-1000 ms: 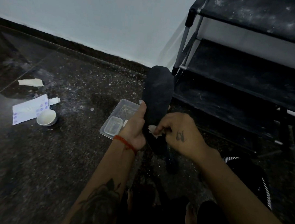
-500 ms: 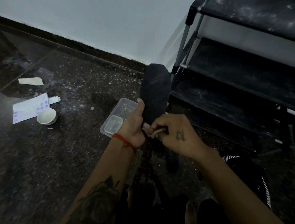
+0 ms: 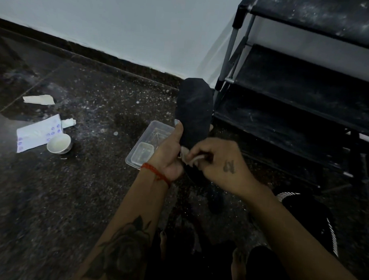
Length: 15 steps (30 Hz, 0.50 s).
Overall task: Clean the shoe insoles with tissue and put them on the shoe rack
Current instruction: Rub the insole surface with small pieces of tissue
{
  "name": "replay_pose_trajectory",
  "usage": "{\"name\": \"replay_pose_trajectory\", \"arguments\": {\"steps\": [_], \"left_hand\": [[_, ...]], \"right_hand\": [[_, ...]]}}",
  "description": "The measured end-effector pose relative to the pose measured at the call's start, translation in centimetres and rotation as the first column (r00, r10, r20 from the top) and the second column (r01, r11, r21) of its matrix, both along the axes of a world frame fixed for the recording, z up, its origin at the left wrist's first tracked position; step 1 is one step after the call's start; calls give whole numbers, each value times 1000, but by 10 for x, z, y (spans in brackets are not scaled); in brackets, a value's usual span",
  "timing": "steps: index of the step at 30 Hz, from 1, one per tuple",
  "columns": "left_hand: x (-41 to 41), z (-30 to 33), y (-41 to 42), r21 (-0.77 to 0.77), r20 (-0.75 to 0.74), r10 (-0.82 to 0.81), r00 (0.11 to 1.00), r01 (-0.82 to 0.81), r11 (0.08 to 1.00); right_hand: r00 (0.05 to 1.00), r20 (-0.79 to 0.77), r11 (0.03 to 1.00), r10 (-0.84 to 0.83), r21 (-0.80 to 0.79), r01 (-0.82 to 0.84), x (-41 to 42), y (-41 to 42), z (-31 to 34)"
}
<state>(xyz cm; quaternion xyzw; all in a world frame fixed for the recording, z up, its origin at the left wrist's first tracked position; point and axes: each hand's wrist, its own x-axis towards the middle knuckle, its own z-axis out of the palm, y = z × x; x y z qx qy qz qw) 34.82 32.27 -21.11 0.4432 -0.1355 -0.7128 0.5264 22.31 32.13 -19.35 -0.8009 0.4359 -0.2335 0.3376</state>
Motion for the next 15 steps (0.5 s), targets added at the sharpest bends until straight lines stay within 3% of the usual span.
{"name": "replay_pose_trajectory", "arguments": {"steps": [6, 10, 13, 15], "left_hand": [[3, -5, -2, -3, 14, 7, 1000, -7, 1000], [1, -2, -1, -16, 26, -6, 1000, 7, 1000], [2, 2, -1, -22, -26, -16, 1000, 16, 1000], [3, 0, -2, -7, -37, 5, 999, -5, 1000]], "right_hand": [[968, -206, 989, 144, 60, -135, -6, -3, 3], [932, -360, 998, -35, -54, 17, -18, -9, 0], [959, -55, 957, -279, -99, 273, -21, -12, 6], [967, 70, 963, -245, -101, 251, -14, -9, 7]]}}
